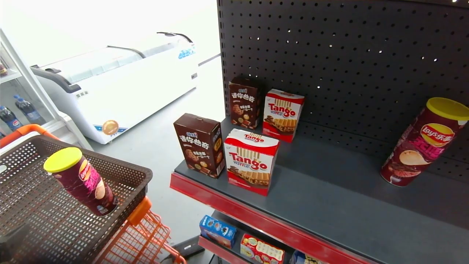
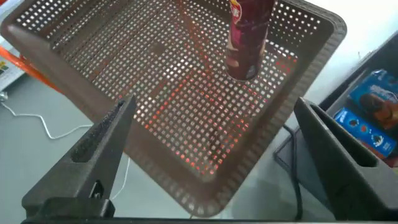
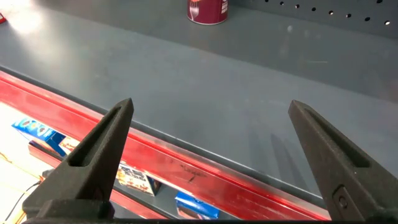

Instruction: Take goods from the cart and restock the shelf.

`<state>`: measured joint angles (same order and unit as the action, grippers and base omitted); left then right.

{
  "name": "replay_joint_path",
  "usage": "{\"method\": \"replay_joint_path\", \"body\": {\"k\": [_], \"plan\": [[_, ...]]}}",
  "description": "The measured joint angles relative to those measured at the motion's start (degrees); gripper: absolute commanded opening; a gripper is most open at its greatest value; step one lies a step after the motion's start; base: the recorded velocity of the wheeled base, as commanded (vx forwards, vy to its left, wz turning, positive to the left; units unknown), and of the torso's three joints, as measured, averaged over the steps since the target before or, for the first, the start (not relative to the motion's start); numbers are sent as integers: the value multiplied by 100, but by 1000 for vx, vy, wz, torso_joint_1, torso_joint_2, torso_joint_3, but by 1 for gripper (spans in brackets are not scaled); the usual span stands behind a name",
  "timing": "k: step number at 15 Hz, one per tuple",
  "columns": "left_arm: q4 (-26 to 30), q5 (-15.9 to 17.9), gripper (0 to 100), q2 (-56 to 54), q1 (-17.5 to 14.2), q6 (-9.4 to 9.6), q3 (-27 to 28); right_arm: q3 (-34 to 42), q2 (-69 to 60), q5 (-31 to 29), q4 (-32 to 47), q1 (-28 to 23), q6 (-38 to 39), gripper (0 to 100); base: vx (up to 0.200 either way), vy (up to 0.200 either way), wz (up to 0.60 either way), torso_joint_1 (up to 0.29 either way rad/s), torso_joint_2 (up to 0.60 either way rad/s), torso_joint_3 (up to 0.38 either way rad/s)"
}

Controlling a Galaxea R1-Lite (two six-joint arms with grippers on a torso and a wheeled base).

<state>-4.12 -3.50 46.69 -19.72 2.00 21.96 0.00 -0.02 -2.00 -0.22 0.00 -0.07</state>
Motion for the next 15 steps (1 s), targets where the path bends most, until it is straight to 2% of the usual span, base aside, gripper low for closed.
{"method": "replay_joint_path", "body": {"k": [3, 8, 10, 15], "plan": [[-1167, 202, 100, 1169, -185, -22, -115, 0, 0, 0, 0, 0, 0, 100, 0, 0, 0, 0, 0, 0], [-2971, 293, 100, 2778, 127, -94, -388, 0, 0, -2, -2, 0, -2, 100, 0, 0, 0, 0, 0, 0], [-3490, 129, 100, 3333, 234, -80, -402, 0, 0, -2, -2, 0, 0, 100, 0, 0, 0, 0, 0, 0], [-5229, -307, 100, 4465, 468, -78, -371, 0, 0, -2, -2, 0, -2, 100, 0, 0, 0, 0, 0, 0]]}}
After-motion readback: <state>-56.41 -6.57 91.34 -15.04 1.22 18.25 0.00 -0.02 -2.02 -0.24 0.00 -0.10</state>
